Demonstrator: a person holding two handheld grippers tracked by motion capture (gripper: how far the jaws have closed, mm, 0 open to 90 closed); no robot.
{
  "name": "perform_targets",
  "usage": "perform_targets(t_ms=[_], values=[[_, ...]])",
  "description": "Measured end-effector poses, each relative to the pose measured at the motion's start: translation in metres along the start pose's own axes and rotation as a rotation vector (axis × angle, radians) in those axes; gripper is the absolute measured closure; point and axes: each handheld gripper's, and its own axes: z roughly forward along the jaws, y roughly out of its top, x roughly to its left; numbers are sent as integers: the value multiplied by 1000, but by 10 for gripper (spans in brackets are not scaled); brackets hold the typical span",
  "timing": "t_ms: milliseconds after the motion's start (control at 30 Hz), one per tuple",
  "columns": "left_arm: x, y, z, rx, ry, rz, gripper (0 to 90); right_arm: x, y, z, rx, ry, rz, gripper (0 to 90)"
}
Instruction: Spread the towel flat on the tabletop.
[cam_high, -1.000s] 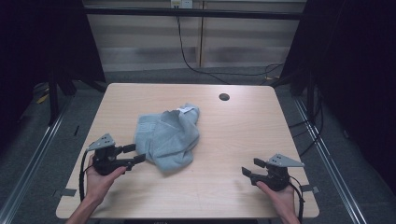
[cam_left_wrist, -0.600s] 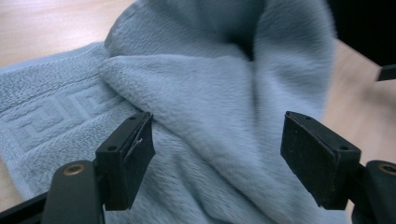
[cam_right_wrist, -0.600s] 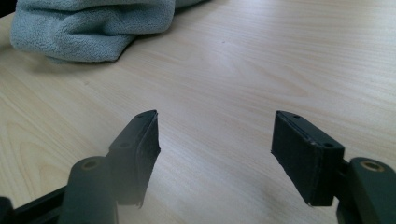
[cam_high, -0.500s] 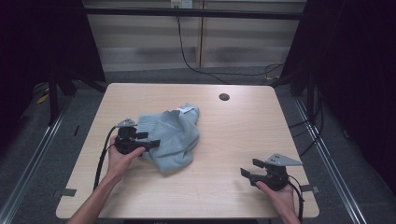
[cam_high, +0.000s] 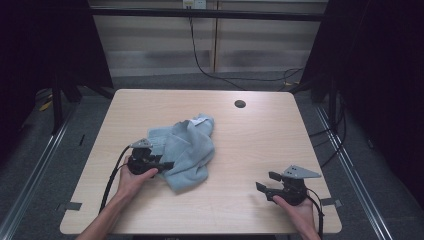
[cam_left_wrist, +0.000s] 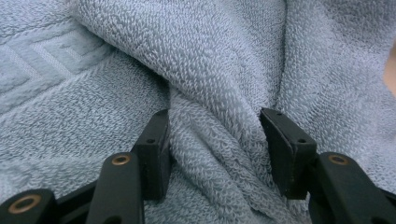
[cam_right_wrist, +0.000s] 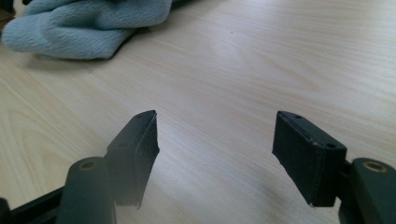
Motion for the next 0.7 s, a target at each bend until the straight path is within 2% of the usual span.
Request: perform_targets(t_ms=[367,533,700], values=[[-28,-16,-7,19,-39,29,470,2,0,-1,5,3,-5,310],[-52,-28,-14,43,-61,37,464,4,1,-1,5,14,-8,324],[-68,-34,-21,73,-96,54,440,5,2,-2,5,29,3,334]])
